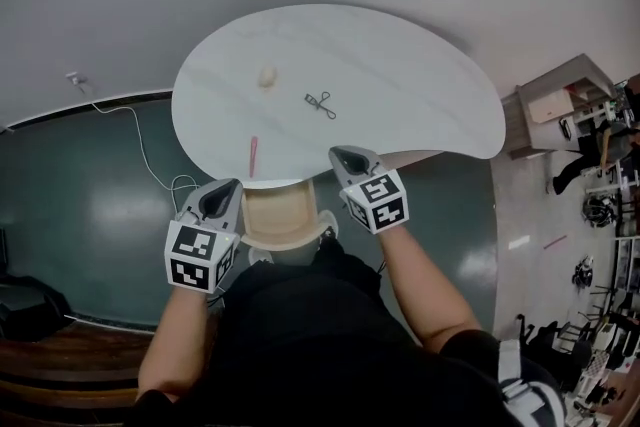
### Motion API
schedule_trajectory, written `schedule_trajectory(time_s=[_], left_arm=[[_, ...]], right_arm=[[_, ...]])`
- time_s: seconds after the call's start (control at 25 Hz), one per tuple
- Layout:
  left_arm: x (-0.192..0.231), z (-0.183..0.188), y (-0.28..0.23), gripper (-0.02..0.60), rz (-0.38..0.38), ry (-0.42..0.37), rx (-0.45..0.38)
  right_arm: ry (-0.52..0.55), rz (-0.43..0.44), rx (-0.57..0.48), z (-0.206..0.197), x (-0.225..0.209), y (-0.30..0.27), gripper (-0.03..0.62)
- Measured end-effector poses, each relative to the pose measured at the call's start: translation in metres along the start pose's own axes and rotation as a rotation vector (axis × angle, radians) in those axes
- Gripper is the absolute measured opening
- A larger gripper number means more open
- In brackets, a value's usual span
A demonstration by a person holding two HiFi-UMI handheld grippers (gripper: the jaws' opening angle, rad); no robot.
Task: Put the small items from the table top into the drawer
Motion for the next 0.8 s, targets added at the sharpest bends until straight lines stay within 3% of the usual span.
schedule_trajectory(time_s=[0.2, 0.48, 0.68, 0.8], left_arm=[[-0.007, -0.001, -0.012, 0.017, 0.055, 0.046, 0.022], [-0.006, -0.009, -0.009, 0.017, 0.161, 0.128, 0.061], [-0.009, -0.021, 0.0, 0.016, 0.225, 0.112, 0.102], [-0.012, -0.029, 0.005, 0.016, 0.237, 0.148, 0.119]], right_arm=[[0.107, 0.032, 0.107, -0.013, -0.044, -0.038, 0.0], [0.177, 0.07, 0.27, -0.038, -0.105, -0.097, 0.002], [0.216, 0.095, 0.331, -0.043, -0.13, -0.124, 0.017], [0.252, 0.119, 0.367, -0.043, -0.136, -0.138, 0.044]])
Point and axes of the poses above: the fingertips, and each gripper's own axes: y backward along the fingers, x to its left, z out of its top, the point moved 4 cm from there along y, backward along the fingers, and after that the axes turned 11 degrees about z, right-handed, at the moved point
